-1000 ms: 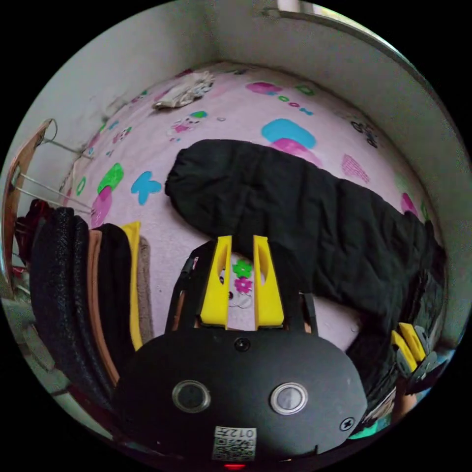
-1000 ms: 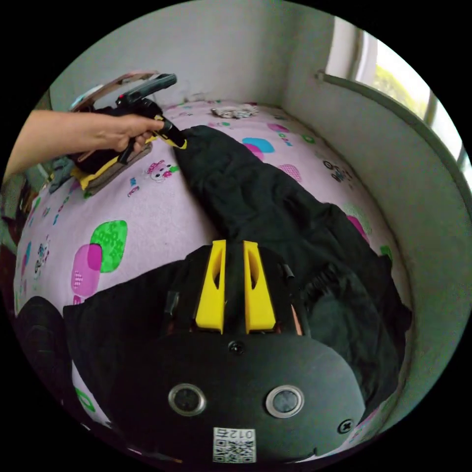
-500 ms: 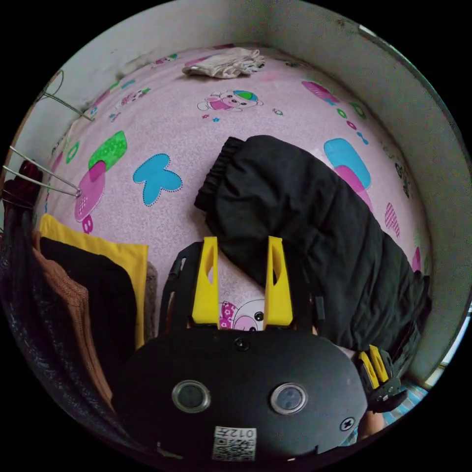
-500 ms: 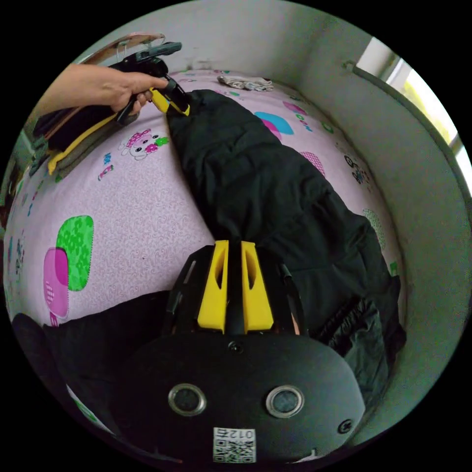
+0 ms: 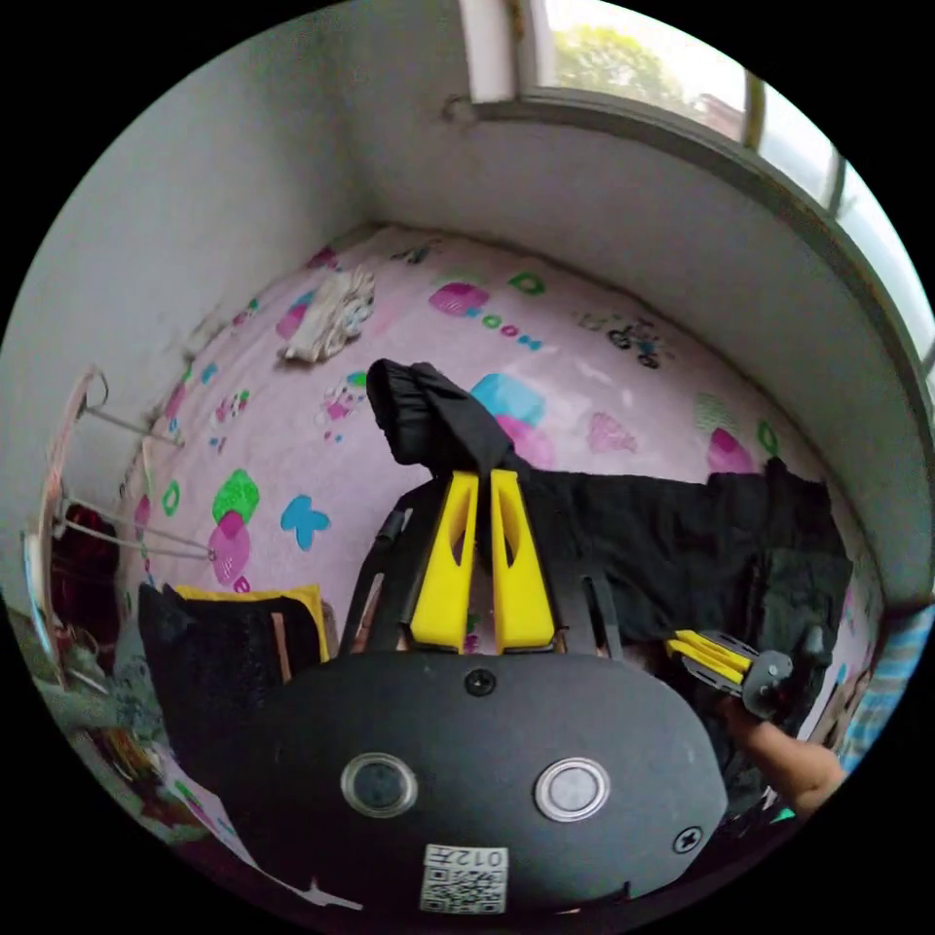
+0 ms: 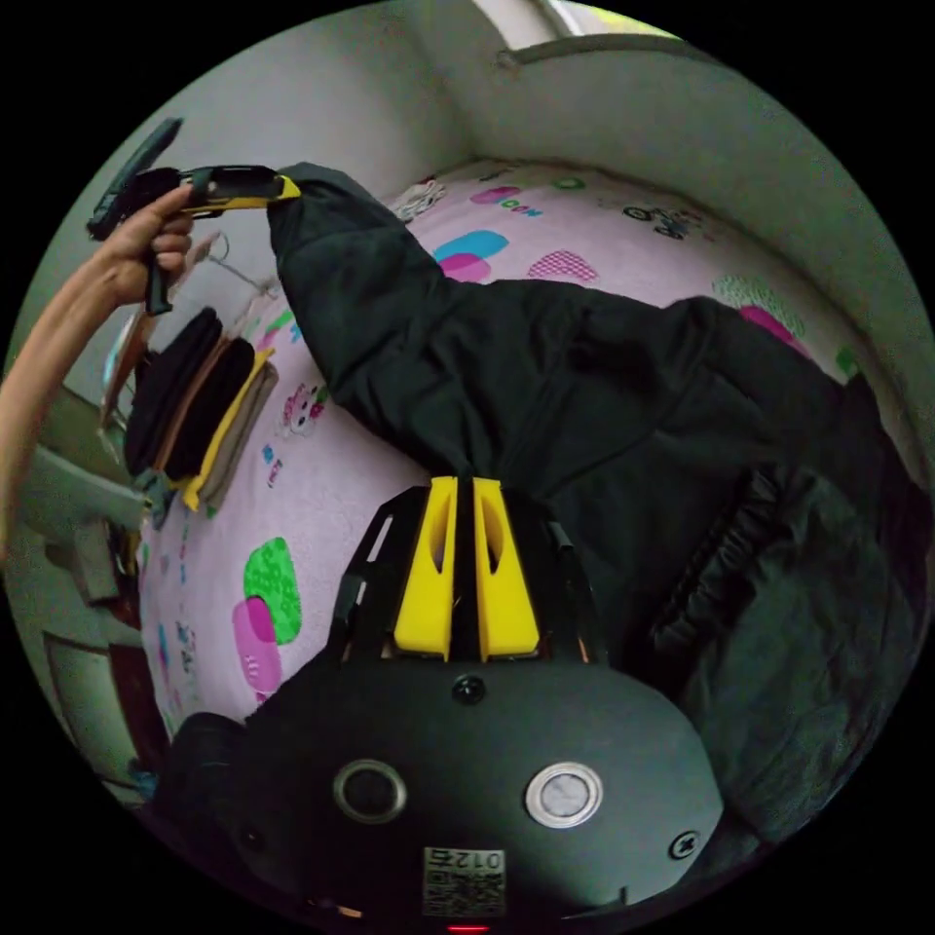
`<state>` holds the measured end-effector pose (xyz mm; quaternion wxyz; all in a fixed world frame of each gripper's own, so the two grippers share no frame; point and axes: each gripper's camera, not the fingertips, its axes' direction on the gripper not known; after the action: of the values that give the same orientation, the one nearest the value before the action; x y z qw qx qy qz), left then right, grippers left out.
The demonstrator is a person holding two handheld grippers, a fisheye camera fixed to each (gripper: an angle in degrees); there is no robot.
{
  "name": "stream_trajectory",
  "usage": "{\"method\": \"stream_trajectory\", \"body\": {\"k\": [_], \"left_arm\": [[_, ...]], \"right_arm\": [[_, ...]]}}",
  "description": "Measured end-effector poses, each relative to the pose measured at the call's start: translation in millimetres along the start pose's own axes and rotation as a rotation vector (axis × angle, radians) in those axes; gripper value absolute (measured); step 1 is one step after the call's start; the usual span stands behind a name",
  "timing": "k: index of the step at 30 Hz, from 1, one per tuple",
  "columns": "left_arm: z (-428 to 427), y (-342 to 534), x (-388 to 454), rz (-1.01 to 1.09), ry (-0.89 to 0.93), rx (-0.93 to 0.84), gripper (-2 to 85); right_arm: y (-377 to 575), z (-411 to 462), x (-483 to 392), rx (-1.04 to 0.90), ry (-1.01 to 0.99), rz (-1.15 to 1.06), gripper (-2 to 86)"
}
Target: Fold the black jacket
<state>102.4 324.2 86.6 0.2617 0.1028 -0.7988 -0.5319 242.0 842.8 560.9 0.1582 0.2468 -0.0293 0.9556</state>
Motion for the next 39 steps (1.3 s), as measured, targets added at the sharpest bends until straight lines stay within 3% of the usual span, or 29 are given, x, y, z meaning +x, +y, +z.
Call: {"method": "stream_trajectory", "body": {"k": [10,21,29,35,39], "left_arm": [[-96.2,20.8,175.7,0.349,0.213,0.154,0.1],[-63.6,98.1,369.1,0.501,0.473,0.112,-0.1],[-1.4,176.3,466.9,0.664,0.345,0.025,0.0],[10.8,194.0,482.8,0.701,0.248,0.024,0.2],[2.9,197.1,482.6,0.73,0.238,0.039,0.6]], "right_arm": [[80.8,-109.5,96.6,0.127,-0.124,0.179,-0.9],[233.8,-236.6,245.1,0.198,0.021,0.458,-0.5],[324.2,-311.5,334.6,0.432,-0.109,0.8,9.7],[297.1,-314.2,346.4,0.4,-0.212,0.813,15.7],[269.0,-303.9,343.9,0.285,-0.141,0.797,15.1]]}}
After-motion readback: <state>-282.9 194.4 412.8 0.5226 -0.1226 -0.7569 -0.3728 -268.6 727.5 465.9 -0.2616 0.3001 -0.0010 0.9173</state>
